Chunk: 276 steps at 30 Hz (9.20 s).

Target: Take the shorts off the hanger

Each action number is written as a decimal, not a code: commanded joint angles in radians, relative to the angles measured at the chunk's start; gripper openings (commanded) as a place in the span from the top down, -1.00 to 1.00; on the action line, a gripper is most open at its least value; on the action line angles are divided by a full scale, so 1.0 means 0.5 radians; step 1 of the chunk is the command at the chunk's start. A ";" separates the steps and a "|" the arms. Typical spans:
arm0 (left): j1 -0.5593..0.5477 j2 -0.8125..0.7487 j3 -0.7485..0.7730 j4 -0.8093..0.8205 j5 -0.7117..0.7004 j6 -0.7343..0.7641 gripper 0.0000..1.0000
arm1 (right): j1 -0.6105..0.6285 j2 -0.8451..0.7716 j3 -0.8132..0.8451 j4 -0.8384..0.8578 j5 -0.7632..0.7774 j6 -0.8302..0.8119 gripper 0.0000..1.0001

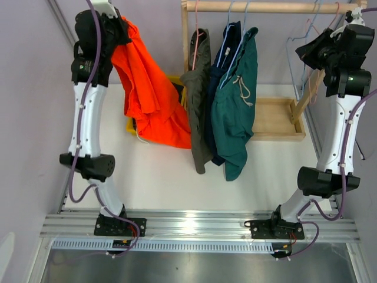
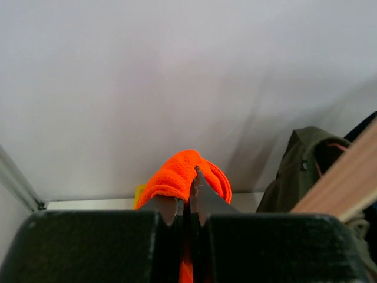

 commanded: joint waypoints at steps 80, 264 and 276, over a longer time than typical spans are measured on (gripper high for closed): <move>-1.297 -1.994 -2.740 0.697 0.275 -0.147 -0.99 | 0.917 0.065 0.486 0.237 0.479 0.055 1.00; -0.374 -2.242 -3.062 0.737 0.628 -0.396 -0.99 | 1.239 0.454 0.210 0.657 0.642 0.184 -0.30; -0.478 -2.190 -2.967 0.645 0.552 -0.313 -0.99 | 1.242 0.451 0.207 0.630 0.666 0.199 1.00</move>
